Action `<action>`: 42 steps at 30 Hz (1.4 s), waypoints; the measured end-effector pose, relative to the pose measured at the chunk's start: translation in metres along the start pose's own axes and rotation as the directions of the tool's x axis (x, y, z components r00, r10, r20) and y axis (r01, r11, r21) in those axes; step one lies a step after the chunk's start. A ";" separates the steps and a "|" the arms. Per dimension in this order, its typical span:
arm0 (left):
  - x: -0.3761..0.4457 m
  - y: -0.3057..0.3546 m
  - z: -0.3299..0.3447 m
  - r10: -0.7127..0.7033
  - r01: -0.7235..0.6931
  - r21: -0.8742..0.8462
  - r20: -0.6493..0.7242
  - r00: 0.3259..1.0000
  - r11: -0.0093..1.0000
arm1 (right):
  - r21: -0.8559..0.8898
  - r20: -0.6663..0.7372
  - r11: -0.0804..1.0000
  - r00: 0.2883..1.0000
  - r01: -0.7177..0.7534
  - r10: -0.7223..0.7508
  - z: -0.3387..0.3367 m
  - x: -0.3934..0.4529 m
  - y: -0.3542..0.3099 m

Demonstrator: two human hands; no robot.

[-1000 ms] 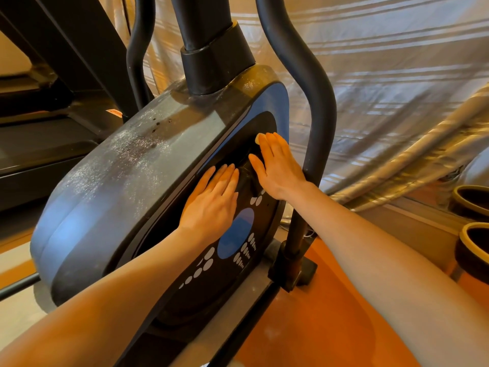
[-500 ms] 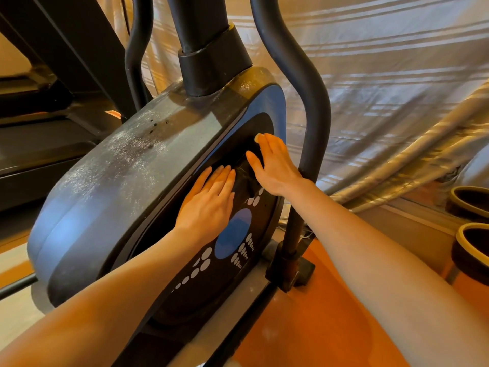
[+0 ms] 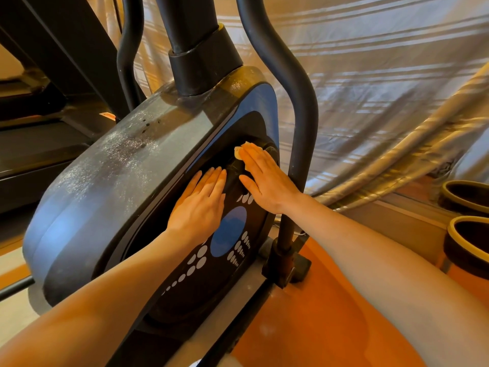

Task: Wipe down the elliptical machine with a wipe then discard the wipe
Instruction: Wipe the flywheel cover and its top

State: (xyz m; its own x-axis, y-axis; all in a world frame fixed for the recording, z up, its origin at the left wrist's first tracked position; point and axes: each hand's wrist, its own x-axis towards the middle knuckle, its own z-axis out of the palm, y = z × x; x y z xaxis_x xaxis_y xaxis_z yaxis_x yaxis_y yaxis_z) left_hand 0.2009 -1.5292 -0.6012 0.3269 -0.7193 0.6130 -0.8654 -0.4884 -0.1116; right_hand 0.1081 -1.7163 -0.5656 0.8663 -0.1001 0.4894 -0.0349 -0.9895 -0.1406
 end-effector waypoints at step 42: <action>-0.021 0.001 -0.003 -0.011 0.011 -0.008 -0.022 1.000 1.000 | -0.104 -0.084 0.977 0.978 0.184 -0.193 0.012 0.000 -0.006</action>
State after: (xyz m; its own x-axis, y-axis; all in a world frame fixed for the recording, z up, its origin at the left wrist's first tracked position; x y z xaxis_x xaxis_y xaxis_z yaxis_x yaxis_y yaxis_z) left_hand 0.1920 -1.5130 -0.6125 0.3282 -0.7029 0.6311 -0.8648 -0.4923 -0.0987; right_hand 0.1139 -1.7090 -0.5749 0.8120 0.0842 0.5775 0.0736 -0.9964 0.0418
